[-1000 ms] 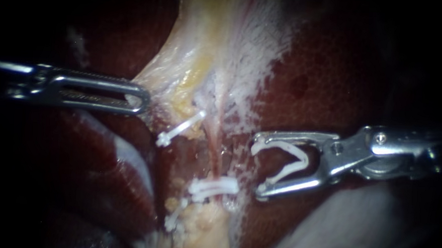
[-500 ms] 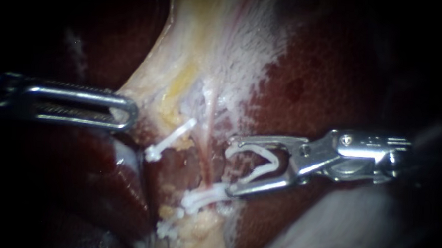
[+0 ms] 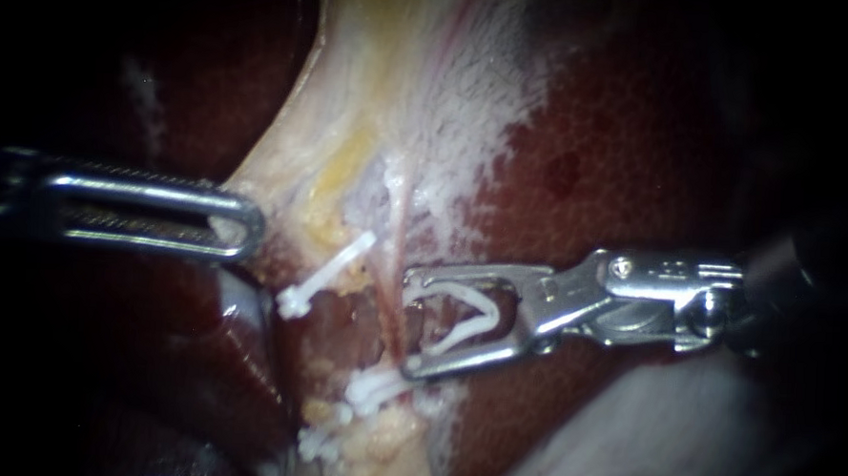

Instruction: Clipping third clip right tube

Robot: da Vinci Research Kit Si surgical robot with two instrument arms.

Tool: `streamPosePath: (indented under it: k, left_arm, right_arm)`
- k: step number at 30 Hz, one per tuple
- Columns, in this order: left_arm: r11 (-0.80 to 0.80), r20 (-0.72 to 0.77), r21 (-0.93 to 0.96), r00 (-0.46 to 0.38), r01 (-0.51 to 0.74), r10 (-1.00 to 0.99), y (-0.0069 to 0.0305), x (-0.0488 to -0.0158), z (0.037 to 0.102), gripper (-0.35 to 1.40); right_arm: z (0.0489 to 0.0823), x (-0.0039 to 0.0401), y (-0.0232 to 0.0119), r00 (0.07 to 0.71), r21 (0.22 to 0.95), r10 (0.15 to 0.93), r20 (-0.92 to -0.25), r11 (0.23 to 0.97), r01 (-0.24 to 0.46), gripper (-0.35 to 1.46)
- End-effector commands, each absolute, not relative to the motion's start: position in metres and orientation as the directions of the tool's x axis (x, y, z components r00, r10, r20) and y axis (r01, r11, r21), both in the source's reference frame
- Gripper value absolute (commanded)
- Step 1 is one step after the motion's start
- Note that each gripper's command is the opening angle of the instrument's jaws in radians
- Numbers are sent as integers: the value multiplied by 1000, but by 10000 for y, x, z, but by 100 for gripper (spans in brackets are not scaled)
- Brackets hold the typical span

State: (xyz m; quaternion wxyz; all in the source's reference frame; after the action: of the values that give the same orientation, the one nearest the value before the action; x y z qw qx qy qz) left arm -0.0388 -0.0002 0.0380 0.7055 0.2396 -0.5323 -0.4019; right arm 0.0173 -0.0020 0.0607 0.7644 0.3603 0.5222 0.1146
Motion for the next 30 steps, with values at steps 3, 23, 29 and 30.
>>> streamPosePath:
  k: [3,23,29,30]
  left_arm:
    - [562,558,766,110,312,-822,-2,-388,380,-35]
    - [562,559,766,110,312,-822,-3,-389,380,-35]
    - [562,559,766,110,313,-822,-3,-390,379,-35]
    - [562,559,766,110,313,-822,-3,-390,379,-35]
  right_arm:
    - [606,178,-21,433,673,547,-716,707,219,56]
    - [606,196,-20,439,695,573,-692,693,193,48]
    - [607,199,-17,439,702,583,-684,689,179,42]
    - [607,199,-17,438,705,588,-680,688,172,40]
